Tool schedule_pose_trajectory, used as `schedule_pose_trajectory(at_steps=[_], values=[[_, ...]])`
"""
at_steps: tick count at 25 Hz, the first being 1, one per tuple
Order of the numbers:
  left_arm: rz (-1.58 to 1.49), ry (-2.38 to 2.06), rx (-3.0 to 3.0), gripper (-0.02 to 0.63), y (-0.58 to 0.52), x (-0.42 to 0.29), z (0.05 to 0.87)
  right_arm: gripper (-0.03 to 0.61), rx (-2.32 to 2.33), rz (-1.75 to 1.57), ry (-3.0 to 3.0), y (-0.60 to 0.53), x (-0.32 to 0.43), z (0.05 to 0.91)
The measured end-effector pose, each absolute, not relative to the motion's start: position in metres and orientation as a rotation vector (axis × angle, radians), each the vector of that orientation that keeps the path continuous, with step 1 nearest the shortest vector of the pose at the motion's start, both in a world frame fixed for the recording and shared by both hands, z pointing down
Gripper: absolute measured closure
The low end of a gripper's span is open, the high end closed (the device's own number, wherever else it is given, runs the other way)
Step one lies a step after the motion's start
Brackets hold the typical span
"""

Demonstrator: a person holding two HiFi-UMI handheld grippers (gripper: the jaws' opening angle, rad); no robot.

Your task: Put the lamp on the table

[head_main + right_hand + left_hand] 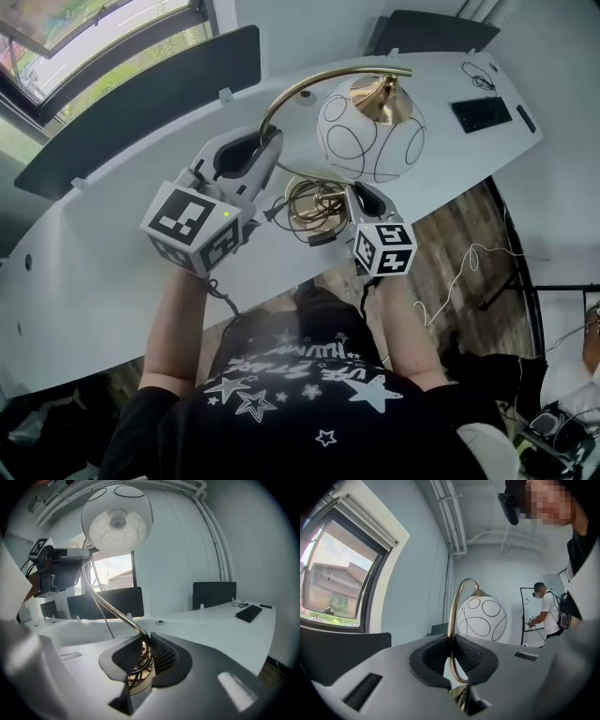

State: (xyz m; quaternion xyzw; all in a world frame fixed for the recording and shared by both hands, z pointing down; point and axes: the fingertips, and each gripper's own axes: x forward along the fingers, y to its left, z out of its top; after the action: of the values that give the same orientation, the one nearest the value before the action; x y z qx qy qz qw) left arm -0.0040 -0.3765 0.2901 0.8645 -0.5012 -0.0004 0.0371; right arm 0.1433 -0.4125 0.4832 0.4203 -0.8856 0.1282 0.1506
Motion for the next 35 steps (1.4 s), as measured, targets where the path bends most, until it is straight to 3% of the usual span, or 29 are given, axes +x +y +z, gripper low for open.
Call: schedule_pose_trajectory(at_steps=[35], values=[[0.199,-1.807,2.461,0.581,-0.543,-0.005,0.333,0.532,0.938,0.420,-2.579,-0.618,0.115,0.529]])
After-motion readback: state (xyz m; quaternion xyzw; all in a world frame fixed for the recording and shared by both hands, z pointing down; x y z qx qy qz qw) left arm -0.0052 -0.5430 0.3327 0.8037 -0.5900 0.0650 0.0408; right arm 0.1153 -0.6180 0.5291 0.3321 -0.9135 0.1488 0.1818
